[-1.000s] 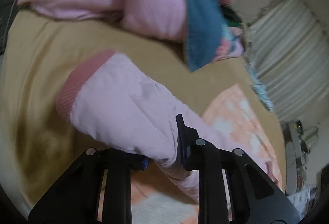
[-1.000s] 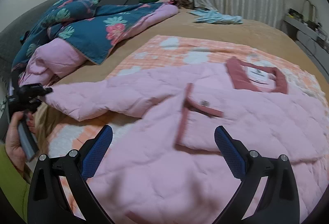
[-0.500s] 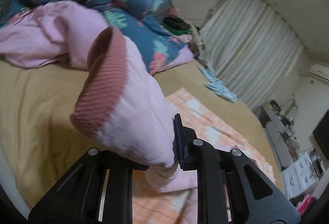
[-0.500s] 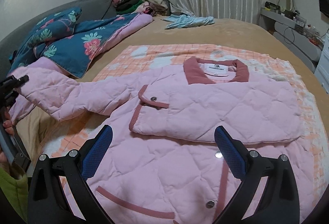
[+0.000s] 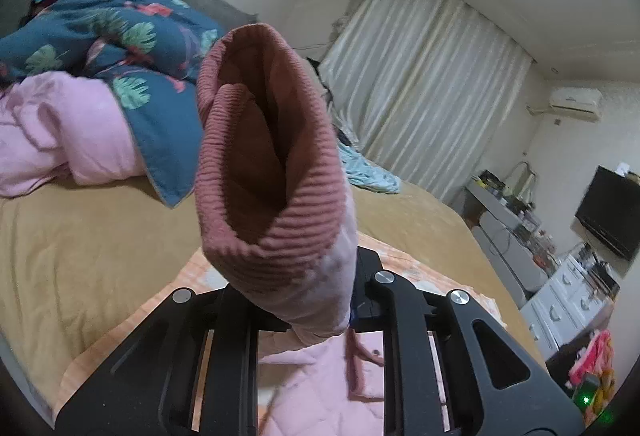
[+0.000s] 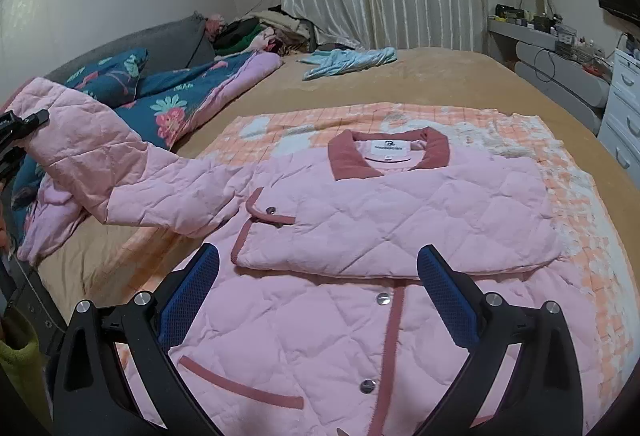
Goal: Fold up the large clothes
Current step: 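Grasp the mauve sleeve cuff with the left gripper, then lift the sleeve cuff up with the left gripper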
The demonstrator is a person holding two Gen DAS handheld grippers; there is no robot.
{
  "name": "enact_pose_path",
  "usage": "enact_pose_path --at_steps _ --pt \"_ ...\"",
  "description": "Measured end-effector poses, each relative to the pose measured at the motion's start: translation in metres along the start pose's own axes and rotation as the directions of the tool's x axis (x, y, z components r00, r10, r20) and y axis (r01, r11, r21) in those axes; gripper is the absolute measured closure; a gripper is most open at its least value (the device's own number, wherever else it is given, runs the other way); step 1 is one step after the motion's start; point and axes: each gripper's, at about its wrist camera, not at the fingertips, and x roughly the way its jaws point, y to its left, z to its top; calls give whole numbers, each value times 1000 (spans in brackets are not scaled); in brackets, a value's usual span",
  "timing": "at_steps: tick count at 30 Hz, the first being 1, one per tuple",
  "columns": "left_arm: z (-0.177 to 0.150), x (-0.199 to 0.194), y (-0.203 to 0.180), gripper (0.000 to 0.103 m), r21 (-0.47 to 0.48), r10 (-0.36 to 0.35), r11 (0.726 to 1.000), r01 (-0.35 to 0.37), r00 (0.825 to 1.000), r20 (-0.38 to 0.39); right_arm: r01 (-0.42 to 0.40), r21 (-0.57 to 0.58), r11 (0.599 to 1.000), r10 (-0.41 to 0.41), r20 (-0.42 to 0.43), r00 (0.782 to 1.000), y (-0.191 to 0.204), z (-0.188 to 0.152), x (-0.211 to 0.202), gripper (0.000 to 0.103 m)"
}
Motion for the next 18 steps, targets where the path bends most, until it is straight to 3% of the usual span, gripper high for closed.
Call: enact_pose_path --at_steps 18 --pt "-24 10 -88 95 149 -90 984 97 995 -52 25 97 995 -32 71 997 -57 -11 -36 4"
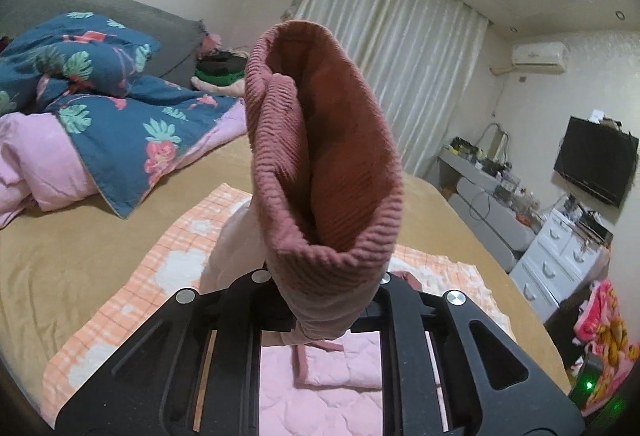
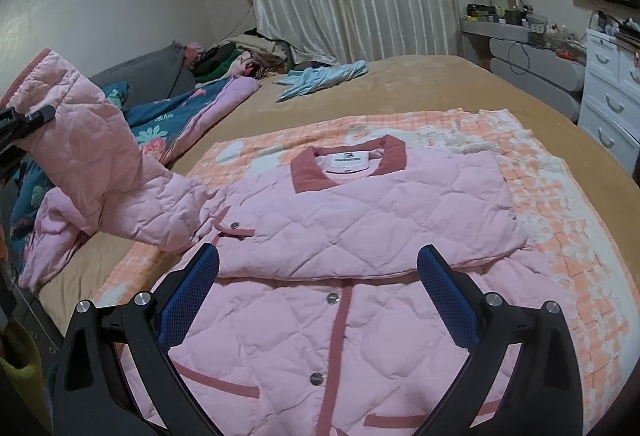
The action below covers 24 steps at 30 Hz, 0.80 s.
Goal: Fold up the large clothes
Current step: 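Lift the sleeve cuff up with the left gripper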
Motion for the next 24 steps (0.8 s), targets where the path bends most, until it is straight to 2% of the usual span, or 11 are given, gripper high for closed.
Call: enact_pose_path --at_steps 8,18,24 --pt "-8 12 -41 96 77 -37 996 39 999 -29 -1 66 998 -1 29 1000 -29 1 -10 4" --pt "-18 33 -83 96 109 -88 989 95 994 -71 5 149 989 -15 67 998 -70 3 -29 4" --pt "-29 49 -110 97 130 -117 983 131 987 -111 -1 201 980 -23 120 992 -91 19 -48 4"
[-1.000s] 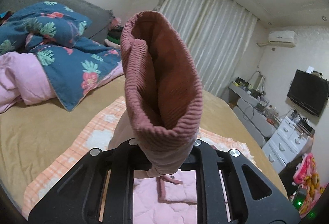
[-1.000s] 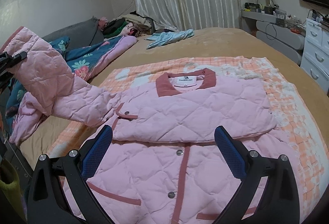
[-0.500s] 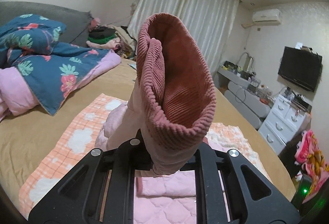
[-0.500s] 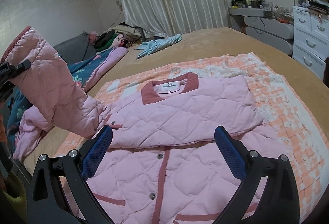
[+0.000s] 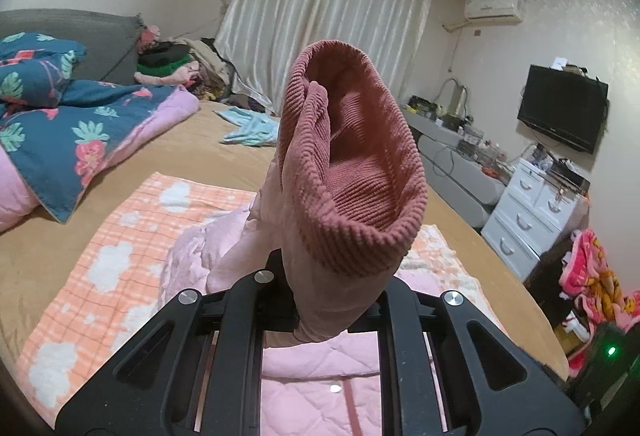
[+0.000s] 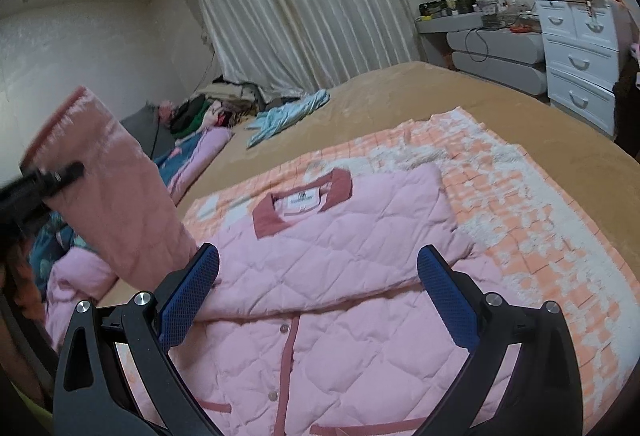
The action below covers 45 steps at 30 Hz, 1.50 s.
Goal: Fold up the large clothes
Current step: 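Lift the sleeve cuff up with the left gripper, then lay the sleeve across the jacket front and open the left gripper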
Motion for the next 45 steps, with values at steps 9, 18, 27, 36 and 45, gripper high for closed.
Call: enact_pose_path --at_steps 9,18,27,36,45 --pt "-11 28 -26 97 35 -20 999 22 999 -49 31 -34 999 -29 48 998 -5 43 -13 4" --pt "-24 54 -47 97 74 -20 997 28 994 -103 -19 -110 994 24 49 999 3 72 -1 4" --pt "-40 86 -69 97 116 -28 992 46 988 -155 74 -85 994 -76 -11 997 -31 60 36 4" --pt "-65 116 -87 97 135 -49 988 81 974 -223 133 -7 991 -133 -50 990 -76 53 52 4" --pt "-97 143 -103 97 185 -46 977 106 953 -299 188 43 981 -184 -80 980 -105 47 59 4"
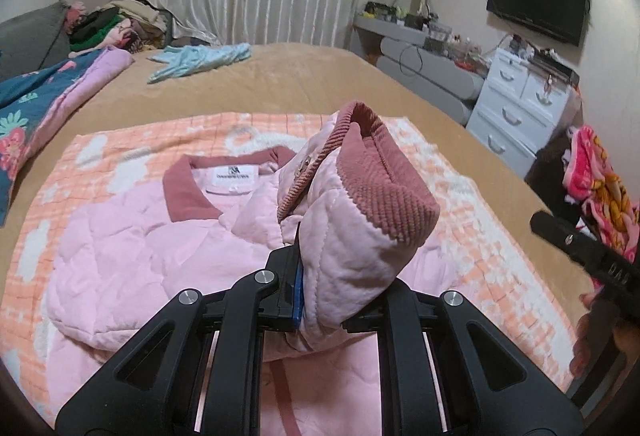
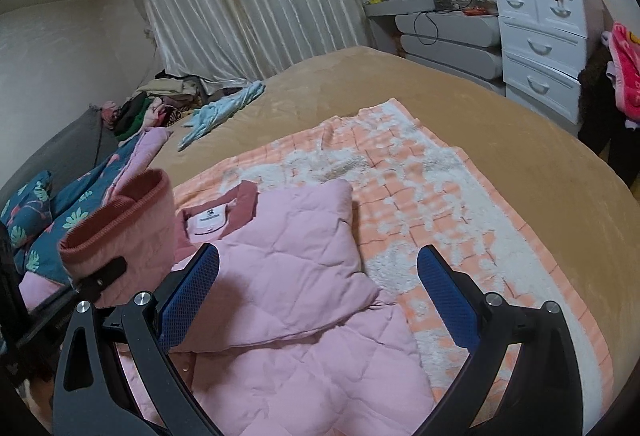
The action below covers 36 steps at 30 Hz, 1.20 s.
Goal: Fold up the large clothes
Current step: 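Lay the sleeve across the jacket front and open the left gripper, then grasp the mauve-trimmed front edge with the right gripper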
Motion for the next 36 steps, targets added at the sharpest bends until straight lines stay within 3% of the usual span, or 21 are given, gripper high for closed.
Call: enact_pose_path --at_steps 11,17,19,22,23,24,26,32,36 --pt "-15 34 -19 96 51 -5 999 8 998 -56 31 21 999 -30 -37 999 -17 -3 14 4" --pt "-21 52 -25 88 82 -16 996 23 996 -91 16 57 998 -11 -89 996 -26 -7 30 4" --pt "-25 60 -28 83 97 -19 995 31 993 -116 19 55 998 -14 -100 995 -26 -8 34 4" --pt "-31 67 -33 63 113 -32 992 50 987 -155 26 52 998 -20 -109 994 -25 -9 37 4" --pt "-35 70 -35 53 120 -47 990 69 983 -175 30 51 998 -24 -112 993 -25 -10 39 4" --pt "-37 71 -37 35 125 -64 988 89 980 -191 35 51 998 -29 -116 993 -26 -11 40 4" --pt "-42 71 -44 19 144 -80 983 112 974 -212 38 52 998 -31 -124 992 -27 -12 43 4" --pt "-48 53 -41 9 153 -125 975 164 963 -237 25 46 999 -18 -147 989 -24 -15 49 4" --pt "-42 39 -8 9 124 -67 988 94 975 -210 -1 40 999 7 -169 986 -15 -19 56 4"
